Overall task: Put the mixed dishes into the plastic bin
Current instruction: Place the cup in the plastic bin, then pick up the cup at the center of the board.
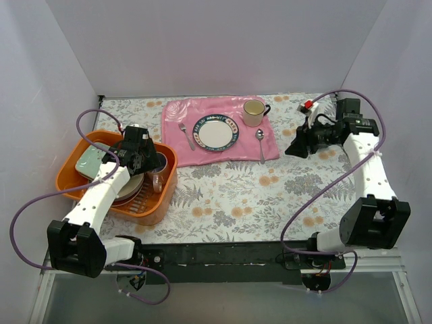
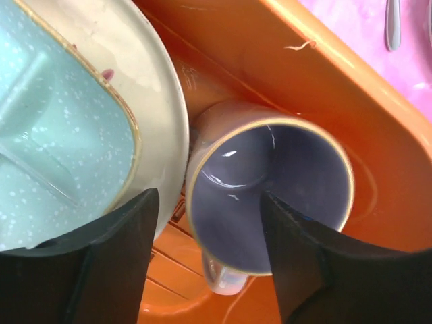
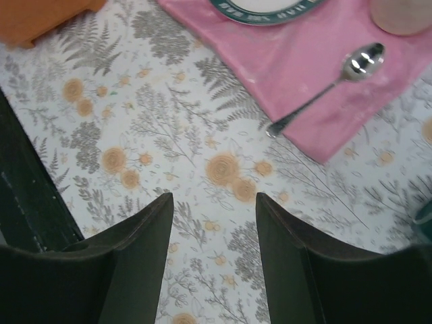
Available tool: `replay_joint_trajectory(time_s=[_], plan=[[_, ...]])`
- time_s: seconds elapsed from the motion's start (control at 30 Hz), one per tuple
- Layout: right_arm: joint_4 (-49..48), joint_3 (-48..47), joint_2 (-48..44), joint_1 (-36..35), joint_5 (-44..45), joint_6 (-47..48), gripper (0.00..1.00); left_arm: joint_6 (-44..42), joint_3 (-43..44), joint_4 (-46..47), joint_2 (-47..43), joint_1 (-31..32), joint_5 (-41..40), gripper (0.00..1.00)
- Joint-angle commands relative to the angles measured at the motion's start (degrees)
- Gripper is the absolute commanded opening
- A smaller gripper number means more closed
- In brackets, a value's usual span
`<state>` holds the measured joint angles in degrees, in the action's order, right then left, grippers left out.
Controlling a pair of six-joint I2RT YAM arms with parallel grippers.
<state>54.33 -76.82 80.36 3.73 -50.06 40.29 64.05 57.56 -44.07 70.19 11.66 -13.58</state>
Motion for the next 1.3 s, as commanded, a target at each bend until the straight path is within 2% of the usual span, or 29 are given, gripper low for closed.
replay_joint_trajectory(time_s=[0.0, 0.07, 0.1, 0.23, 0.3, 0.43, 0.63, 0.83, 1.0, 1.27], plan=[[1.13, -6.75, 4.36, 6.63, 5.22, -0.48, 0.60, 0.11, 3.43, -0.30, -1.20, -0.67, 1.28, 0.73], [0.52, -8.60, 7.43, 10.06, 8.04, -1.96, 0.60, 0.20, 4.92, -1.01, -1.99, -0.76, 1.98, 0.81], [-1.31, -10.18, 9.53, 11.73, 12.14, -2.84, 0.60, 0.28, 5.36, -1.62, -2.25, -0.76, 2.24, 0.87], [-3.08, -15.19, 15.94, 14.03, 22.35, -4.43, 0.63, 1.16, 7.91, -3.12, -4.10, -0.76, 4.18, 0.98], [-4.57, -16.08, 18.16, 14.46, 28.32, -4.87, 0.67, 1.51, 9.14, -3.73, -5.50, -0.85, 6.02, 0.98], [-5.98, -21.00, 25.19, 16.13, 31.25, -6.36, 0.78, 2.74, 11.52, -4.70, -7.96, -0.85, 9.45, 0.98], [-6.95, -30.66, 35.21, 17.02, 34.77, -8.39, 0.82, 4.85, 13.89, -4.01, -10.43, -0.85, 14.10, 0.98], [-6.95, -35.85, 40.75, 17.10, 33.02, -9.97, 0.83, 6.26, 14.42, -2.60, -11.22, -0.85, 19.29, 0.98], [-5.55, -36.48, 42.95, 17.02, 24.69, -10.32, 0.86, 7.14, 16.00, -2.86, -10.52, -0.85, 21.05, 0.98], [-4.49, -37.62, 46.99, 17.02, 18.78, -12.08, 0.87, 8.37, 18.03, -2.68, -9.02, -0.85, 23.16, 0.98]])
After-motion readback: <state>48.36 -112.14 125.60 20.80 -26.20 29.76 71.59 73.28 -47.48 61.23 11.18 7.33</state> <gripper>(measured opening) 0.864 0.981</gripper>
